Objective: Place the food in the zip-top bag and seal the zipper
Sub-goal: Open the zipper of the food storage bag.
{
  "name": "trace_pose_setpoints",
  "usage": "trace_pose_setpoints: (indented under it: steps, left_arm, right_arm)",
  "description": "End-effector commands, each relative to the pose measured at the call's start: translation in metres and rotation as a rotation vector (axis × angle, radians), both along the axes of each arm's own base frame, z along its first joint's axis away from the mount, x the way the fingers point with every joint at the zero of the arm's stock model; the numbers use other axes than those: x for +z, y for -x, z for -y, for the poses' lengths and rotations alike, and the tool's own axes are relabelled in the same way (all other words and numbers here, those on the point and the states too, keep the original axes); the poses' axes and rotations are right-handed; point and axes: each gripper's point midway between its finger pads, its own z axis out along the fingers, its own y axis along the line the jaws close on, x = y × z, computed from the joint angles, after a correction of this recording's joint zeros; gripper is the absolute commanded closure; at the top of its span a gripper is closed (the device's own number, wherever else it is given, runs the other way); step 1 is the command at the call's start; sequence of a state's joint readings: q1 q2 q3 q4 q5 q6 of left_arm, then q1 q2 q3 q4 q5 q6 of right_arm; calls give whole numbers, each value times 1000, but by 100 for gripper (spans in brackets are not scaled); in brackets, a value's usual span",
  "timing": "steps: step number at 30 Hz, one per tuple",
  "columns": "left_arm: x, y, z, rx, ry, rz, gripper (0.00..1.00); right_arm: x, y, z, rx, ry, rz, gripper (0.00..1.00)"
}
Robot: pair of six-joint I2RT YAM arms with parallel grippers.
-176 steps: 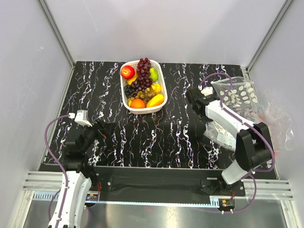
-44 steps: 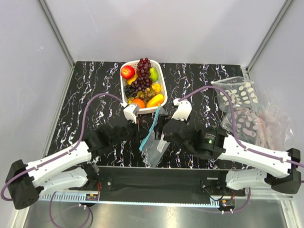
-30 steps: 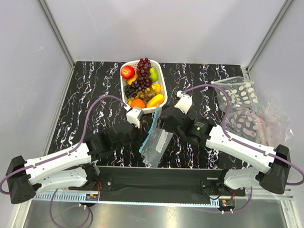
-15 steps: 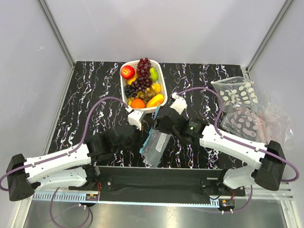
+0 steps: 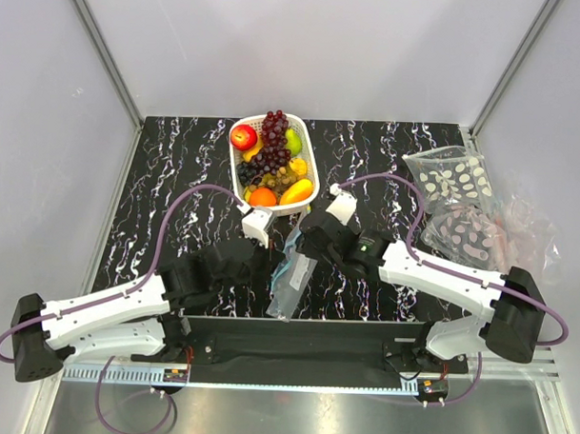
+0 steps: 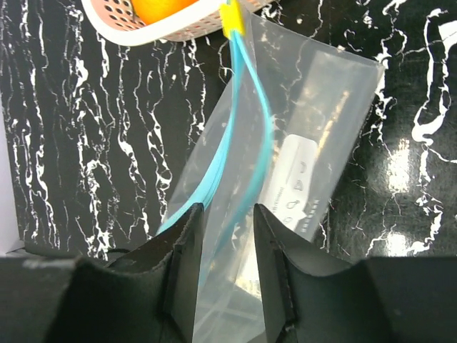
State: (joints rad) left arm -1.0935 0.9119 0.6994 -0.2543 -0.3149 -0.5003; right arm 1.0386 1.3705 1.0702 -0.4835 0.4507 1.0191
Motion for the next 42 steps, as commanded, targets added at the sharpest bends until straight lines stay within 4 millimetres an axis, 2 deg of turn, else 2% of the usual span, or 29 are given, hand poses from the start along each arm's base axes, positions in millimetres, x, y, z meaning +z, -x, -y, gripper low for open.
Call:
trace_pose_setpoints:
  steps: [1,10,12,16,17,18,19,21,22,23,25,26,29,33,34,37,40,42]
  left_arm:
    - [41,-9,3,32,81,82,100]
    - [41,-10,2,43,56,92,100]
    - [44,-8,3,34,63,100,100]
    - [47,-7,6,26,61,113,100]
    - [47,-8,4,34,54,115,100]
    - [47,-9,4,36,44,117,100]
    - [54,-11,5,38,50,127,100]
    - [58,-14,4,48,37,141,100]
    - [63,-15,4,51,40,148,100]
    - [73,-16,6,51,52,158,100]
    - [81,-19,10,51,57,168,100]
    - [92,-20,12,53,74,176,100]
    - [96,-29,23,81,57,167,100]
    - [97,-42,36,153,69,125,100]
    - [97,-46,38,172,78,118,100]
    - [92,-53,56,175,115,77,100]
    - [88,-54,85,124,168,38,100]
    - [77,-53,103,100,191,-6,100]
  right_arm:
    - [7,-2,6,-34,-25,8,59]
    - [7,-1,13,-49,-21,16,59]
    - [9,-2,13,-50,-20,24,62]
    - [9,-8,14,-61,8,28,77]
    - [8,-9,20,-74,39,26,81]
    - [12,-11,20,-78,48,30,90]
    - [11,-11,25,-85,80,31,94]
    - [25,-17,30,-103,97,50,100]
    - [25,-16,44,-122,166,56,100]
    - [40,-20,48,-143,174,77,100]
    - [51,-20,63,-170,222,96,100]
    - [58,-20,74,-179,261,107,100]
    - [68,-17,95,-182,310,116,100]
    - [77,-15,133,-214,378,115,100]
    - [77,-14,150,-240,420,103,100]
    - [84,-8,172,-249,475,101,100]
    - [92,-6,182,-240,504,102,100]
    - [95,-8,179,-204,531,100,100]
